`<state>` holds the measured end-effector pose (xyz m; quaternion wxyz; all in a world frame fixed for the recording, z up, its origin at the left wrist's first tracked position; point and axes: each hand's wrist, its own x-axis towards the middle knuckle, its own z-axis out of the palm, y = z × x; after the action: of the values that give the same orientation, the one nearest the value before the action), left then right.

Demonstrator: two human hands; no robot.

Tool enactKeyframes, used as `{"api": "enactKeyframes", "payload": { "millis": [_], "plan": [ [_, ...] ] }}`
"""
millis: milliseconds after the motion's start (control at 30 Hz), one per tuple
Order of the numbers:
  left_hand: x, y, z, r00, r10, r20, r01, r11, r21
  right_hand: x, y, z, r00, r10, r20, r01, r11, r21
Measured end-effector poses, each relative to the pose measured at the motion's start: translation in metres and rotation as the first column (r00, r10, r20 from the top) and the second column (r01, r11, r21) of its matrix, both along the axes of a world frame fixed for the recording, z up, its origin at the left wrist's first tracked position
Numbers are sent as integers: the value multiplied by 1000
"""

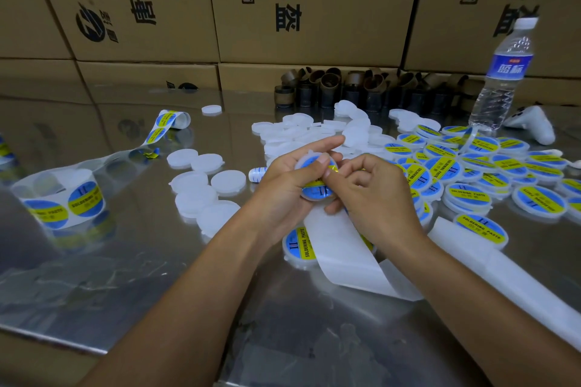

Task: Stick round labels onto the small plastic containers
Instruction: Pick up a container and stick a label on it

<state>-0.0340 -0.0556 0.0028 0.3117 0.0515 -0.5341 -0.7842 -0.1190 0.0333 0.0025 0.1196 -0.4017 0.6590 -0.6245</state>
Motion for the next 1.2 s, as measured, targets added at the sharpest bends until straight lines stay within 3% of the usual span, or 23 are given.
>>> {"api": "enactKeyframes", "payload": {
  "millis": [233,367,633,900,1033,1200],
  "plan": [
    [0,2,1,1000,11,-4,-11,1000,-16,-2,-2,-2,988,-32,-151,38,999,32],
    [1,0,2,999,5,-46,-4,1000,23,-7,-1,-9,906,-120,-407,177,978,106],
    [0,1,2,999,-15,-38,16,999,30,-3,1,2,996,57,-74,-60,997,-39],
    [-1,0,-1,980,156,121,-151,987,-48,-10,0,2,999,-38,-35,35,995,-95],
    [0,-1,-1,973,196,124,-192,980,-44,-9,0,-2,991,13,-135,-16,1000,-21],
    [0,1,0,975,189,116,-186,982,-30,-9,0,-1,992,9,-125,-12,1000,-22]
  ]
}}
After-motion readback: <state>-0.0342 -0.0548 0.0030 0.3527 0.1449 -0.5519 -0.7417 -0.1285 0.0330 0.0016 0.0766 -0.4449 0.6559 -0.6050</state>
